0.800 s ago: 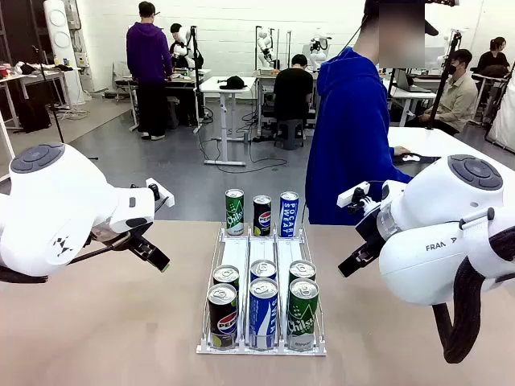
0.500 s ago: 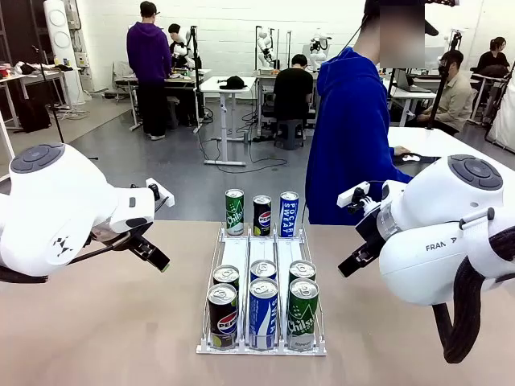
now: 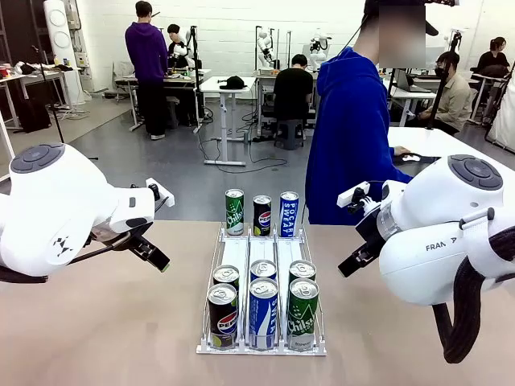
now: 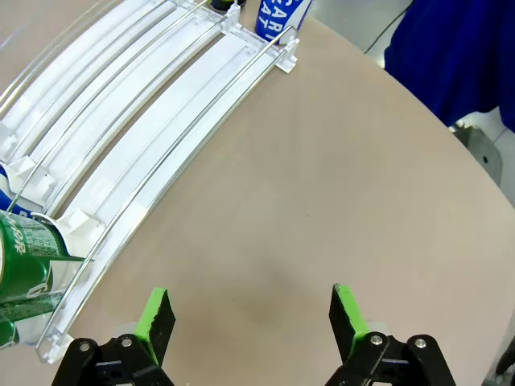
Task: Retrieve and hand over the desired beverage to the person.
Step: Pick up a can of the same type that the person held from the Automatic Can Dispenser.
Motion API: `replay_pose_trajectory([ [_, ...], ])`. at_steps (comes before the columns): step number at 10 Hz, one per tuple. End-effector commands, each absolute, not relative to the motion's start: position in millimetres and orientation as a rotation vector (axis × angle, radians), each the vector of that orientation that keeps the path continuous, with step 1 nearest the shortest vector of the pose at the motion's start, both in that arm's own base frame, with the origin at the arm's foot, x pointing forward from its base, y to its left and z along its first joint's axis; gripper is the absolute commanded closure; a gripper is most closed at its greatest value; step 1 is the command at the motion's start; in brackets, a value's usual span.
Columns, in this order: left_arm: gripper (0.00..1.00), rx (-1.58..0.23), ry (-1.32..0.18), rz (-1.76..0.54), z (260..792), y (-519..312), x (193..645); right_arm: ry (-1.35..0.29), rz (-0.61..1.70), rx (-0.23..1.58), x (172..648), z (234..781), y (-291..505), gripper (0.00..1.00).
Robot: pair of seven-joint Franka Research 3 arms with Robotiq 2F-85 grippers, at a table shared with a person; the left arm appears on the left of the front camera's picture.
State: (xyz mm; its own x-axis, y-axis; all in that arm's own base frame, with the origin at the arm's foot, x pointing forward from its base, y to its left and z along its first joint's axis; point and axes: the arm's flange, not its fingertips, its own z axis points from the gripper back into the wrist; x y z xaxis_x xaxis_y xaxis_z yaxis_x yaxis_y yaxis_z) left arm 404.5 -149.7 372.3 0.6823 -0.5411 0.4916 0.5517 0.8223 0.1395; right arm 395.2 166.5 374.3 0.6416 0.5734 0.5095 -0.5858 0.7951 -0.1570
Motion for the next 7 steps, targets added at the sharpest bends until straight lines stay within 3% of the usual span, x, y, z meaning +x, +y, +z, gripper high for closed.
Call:
replay_pose_trajectory([
  [1,0.00,-0.020,-0.545,-0.613,372.3,-149.7,404.5,-0.573,0.661,0.023,395.1,374.3,166.7,0.00],
  [7,0.00,-0.020,-0.545,-0.613,372.3,-149.7,404.5,-0.573,0.661,0.023,395.1,374.3,166.7,0.00],
])
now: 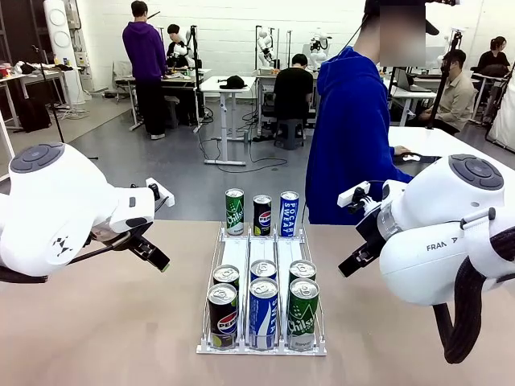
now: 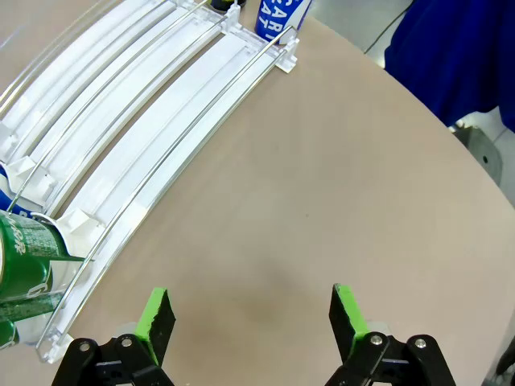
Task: Retrieve and hand over the desired beverage to the person.
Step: Pick up a can of the same type that the person held from the Automatic Can Dispenser.
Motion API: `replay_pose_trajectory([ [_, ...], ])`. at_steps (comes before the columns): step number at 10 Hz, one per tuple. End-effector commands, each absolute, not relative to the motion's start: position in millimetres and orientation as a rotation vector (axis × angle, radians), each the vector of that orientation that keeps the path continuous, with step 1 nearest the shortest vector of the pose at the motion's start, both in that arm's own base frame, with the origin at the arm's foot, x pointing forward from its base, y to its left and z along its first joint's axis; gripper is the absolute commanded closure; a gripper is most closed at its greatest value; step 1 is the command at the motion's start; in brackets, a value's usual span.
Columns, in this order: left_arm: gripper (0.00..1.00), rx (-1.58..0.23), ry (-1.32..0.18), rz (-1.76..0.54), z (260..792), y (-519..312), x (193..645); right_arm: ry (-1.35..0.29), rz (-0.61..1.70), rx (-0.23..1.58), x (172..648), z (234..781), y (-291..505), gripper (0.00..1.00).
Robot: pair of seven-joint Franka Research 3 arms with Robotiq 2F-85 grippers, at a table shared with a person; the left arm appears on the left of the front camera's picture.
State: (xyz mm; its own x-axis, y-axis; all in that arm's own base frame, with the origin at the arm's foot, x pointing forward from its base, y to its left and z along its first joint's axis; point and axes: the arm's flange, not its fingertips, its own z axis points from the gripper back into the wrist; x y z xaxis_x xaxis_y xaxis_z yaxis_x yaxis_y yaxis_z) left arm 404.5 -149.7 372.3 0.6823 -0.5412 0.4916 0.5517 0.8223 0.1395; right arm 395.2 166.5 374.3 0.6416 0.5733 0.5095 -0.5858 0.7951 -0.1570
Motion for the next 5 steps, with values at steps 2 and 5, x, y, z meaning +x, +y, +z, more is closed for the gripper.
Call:
replay_pose_trajectory([
  [2,0.00,-0.020,-0.545,-0.613,372.3,-149.7,404.5,-0.573,0.661,0.023,395.1,374.3,166.7,0.00],
  [5,0.00,-0.020,-0.545,-0.613,372.3,-149.7,404.5,-0.573,0.661,0.023,395.1,374.3,166.7,0.00],
])
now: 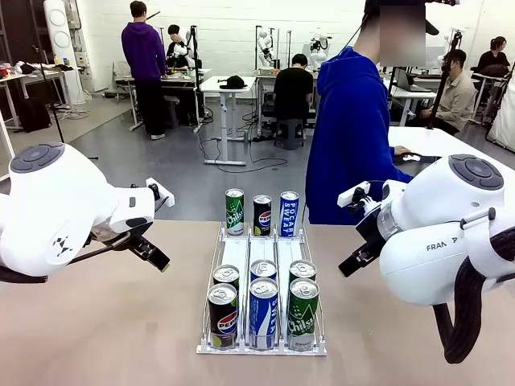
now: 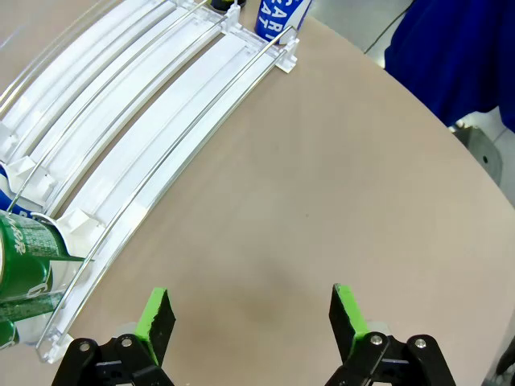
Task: Retrieve and hand over the desired beverage to the person.
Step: Pick up a can of the same type that the person held from the Automatic Can Dispenser.
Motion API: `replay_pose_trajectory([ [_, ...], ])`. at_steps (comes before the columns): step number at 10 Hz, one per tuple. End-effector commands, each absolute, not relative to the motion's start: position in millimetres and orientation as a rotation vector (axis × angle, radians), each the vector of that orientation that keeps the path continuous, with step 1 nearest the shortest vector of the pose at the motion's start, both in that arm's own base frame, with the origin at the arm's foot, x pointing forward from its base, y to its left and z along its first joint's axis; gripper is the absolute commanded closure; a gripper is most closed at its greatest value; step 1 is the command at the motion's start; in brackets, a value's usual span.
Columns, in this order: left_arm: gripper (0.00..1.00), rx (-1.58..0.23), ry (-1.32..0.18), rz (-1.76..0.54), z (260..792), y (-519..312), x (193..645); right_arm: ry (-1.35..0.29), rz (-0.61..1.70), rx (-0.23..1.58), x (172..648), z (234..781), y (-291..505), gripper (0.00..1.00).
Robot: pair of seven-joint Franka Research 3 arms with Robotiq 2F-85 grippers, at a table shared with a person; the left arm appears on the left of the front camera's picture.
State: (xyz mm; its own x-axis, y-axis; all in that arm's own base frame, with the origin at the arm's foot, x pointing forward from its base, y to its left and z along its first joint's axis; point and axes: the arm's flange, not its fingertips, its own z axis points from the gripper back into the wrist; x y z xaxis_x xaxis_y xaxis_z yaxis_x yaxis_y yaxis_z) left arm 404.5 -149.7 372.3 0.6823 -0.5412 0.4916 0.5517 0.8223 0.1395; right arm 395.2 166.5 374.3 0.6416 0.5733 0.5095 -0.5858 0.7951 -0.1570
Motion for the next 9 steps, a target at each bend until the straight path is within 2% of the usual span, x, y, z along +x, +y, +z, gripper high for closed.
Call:
replay_pose_trajectory([
  [1,0.00,-0.020,-0.545,-0.613,372.3,-149.7,404.5,-0.573,0.661,0.023,395.1,374.3,166.7,0.00],
  [9,0.00,-0.020,-0.545,-0.613,372.3,-149.7,404.5,-0.573,0.661,0.023,395.1,374.3,166.7,0.00],
])
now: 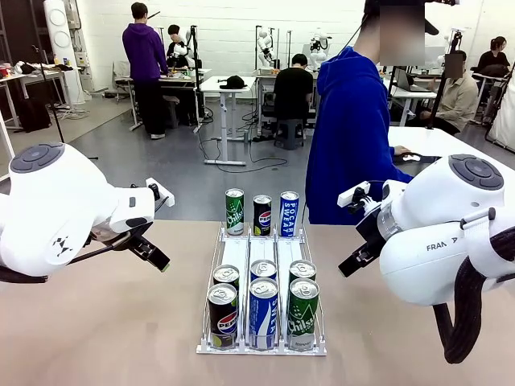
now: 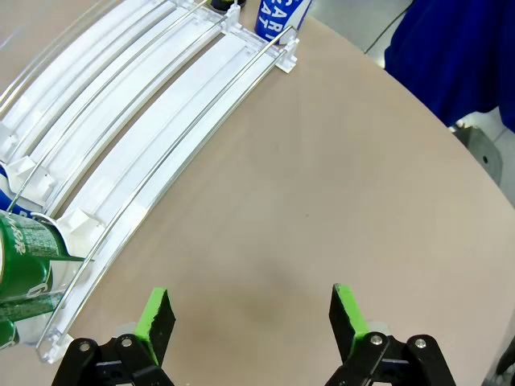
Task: Retrieve and hand over the desired beverage to the person.
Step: Pick up a can of the same type that the person held from the Automatic Can Dispenser.
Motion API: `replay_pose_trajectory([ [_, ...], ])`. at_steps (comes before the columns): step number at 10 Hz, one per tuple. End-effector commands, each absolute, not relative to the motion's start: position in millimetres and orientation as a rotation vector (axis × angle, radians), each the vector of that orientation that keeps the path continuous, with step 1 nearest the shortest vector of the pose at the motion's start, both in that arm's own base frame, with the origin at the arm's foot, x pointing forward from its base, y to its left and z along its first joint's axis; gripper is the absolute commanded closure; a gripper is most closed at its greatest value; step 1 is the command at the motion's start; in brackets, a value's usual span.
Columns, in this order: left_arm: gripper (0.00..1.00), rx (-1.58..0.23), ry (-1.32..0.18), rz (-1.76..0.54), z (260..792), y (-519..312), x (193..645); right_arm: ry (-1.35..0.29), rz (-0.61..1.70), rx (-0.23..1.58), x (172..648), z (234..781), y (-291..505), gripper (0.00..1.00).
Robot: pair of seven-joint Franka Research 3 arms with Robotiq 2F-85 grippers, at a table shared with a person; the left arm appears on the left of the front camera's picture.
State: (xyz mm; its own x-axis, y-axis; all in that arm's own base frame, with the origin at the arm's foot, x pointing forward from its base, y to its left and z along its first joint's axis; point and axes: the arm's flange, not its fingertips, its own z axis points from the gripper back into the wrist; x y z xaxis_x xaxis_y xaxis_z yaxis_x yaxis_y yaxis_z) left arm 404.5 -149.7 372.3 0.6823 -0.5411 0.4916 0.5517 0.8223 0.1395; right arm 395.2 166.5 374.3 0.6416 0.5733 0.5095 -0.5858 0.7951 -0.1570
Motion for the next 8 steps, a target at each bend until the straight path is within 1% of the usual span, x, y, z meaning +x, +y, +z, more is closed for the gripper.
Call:
replay_pose_trajectory([
  [1,0.00,-0.020,-0.545,-0.613,372,-150,405,-0.573,0.661,0.023,395,374,167,0.00],
  [3,0.00,-0.021,-0.545,-0.613,372,-150,404,-0.573,0.661,0.023,395,374,167,0.00],
  [4,0.00,0.009,-0.546,-0.625,389,-150,406,-0.599,0.655,0.012,390,393,166,0.00],
  [6,0.00,-0.020,-0.627,-0.689,468,-151,397,-0.651,0.653,-0.018,371,456,164,0.00],
  [8,0.00,0.014,-0.646,-0.725,534,-150,389,-0.688,0.649,-0.050,356,526,164,0.00],
])
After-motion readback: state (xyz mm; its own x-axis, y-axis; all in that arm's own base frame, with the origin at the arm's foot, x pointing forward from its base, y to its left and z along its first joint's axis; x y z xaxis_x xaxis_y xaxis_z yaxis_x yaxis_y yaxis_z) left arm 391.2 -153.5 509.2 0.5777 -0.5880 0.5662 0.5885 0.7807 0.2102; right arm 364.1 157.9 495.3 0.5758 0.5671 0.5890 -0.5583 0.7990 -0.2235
